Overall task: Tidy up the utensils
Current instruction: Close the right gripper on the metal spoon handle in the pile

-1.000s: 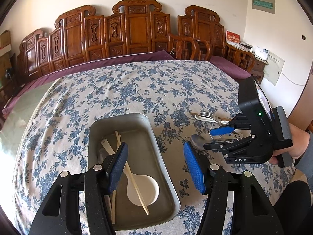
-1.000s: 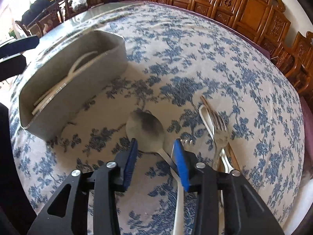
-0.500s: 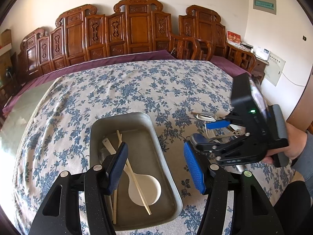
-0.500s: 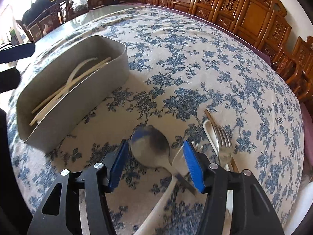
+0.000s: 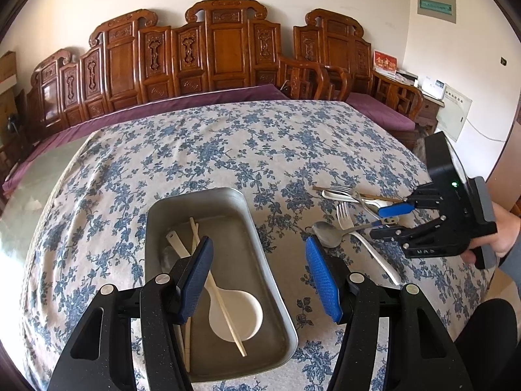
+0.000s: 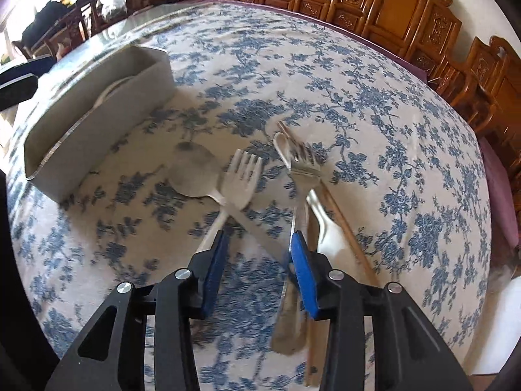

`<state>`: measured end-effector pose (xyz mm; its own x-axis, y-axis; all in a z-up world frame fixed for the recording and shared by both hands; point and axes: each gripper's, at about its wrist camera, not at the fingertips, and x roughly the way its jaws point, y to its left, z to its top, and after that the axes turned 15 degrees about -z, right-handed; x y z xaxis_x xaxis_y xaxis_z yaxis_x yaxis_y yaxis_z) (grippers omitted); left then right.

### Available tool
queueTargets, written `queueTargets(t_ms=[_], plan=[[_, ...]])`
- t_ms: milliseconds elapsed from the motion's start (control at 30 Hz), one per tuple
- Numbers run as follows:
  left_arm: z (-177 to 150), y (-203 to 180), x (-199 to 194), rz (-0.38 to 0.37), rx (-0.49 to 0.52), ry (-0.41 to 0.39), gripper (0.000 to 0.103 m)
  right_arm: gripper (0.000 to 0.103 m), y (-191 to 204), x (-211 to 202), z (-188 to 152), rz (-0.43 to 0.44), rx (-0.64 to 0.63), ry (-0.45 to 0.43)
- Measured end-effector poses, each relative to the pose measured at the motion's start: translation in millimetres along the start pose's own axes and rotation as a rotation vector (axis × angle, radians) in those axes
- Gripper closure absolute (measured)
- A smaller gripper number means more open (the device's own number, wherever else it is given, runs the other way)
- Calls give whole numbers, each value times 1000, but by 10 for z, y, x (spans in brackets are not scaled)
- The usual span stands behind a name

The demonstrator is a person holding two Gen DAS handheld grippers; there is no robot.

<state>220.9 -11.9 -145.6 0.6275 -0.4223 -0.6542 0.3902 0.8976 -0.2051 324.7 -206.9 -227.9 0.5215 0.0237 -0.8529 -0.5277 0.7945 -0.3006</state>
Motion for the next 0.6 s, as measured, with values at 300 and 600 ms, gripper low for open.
queueTargets(t_ms=[300,600], plan=[[-8,-23,40,4,7,11,47,78,92,91,147,-36,-103,1],[-20,-37,31,2,12,9,47,86,191,135,190,-41,-142,30]])
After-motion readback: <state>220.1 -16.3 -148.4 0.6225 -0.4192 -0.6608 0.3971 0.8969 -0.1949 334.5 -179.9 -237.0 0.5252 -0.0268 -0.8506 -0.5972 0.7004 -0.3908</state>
